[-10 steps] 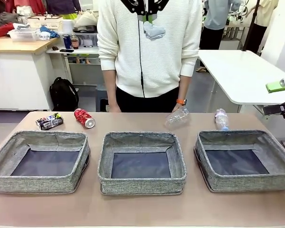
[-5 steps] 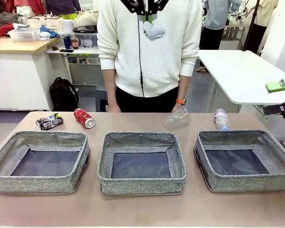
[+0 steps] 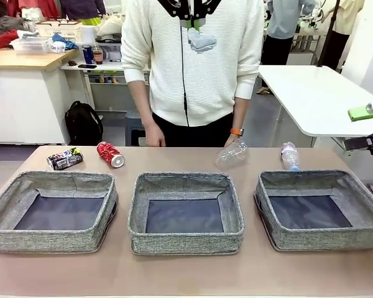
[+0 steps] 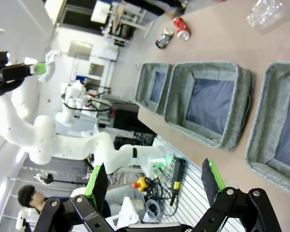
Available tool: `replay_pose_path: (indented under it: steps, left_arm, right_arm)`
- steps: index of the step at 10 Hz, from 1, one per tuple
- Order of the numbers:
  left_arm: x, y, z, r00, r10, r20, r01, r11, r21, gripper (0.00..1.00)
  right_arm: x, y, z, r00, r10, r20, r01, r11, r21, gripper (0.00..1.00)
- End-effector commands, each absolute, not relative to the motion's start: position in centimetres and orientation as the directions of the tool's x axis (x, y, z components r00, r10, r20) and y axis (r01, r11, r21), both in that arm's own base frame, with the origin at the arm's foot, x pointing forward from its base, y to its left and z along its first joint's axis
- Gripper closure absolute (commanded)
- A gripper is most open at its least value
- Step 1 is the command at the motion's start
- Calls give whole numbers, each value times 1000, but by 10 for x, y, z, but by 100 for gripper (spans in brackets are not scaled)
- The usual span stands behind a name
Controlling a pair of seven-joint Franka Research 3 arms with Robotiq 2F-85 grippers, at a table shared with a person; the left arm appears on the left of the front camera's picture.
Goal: Sort the waste into the appropriate baskets.
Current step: Place the picked waste into the Fabric basket indicated by the person.
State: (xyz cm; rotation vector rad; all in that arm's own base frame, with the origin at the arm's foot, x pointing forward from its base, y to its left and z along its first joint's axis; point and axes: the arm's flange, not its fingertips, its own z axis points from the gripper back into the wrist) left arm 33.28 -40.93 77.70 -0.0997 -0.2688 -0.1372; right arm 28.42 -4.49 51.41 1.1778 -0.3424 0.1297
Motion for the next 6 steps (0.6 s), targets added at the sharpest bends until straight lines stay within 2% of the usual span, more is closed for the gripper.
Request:
replay_pose_path:
  steps: [1, 6]
  left_arm:
    - [332, -410, 779, 955, -125, 270, 156, 983, -95, 96]
    - [332, -410, 779, 955, -125, 270, 156, 983, -95, 96]
  right_arm:
    - [287, -45, 515, 930, -77, 359, -309, 364, 879, 0]
    - [287, -45, 515, 930, -77, 359, -309, 364, 879, 0]
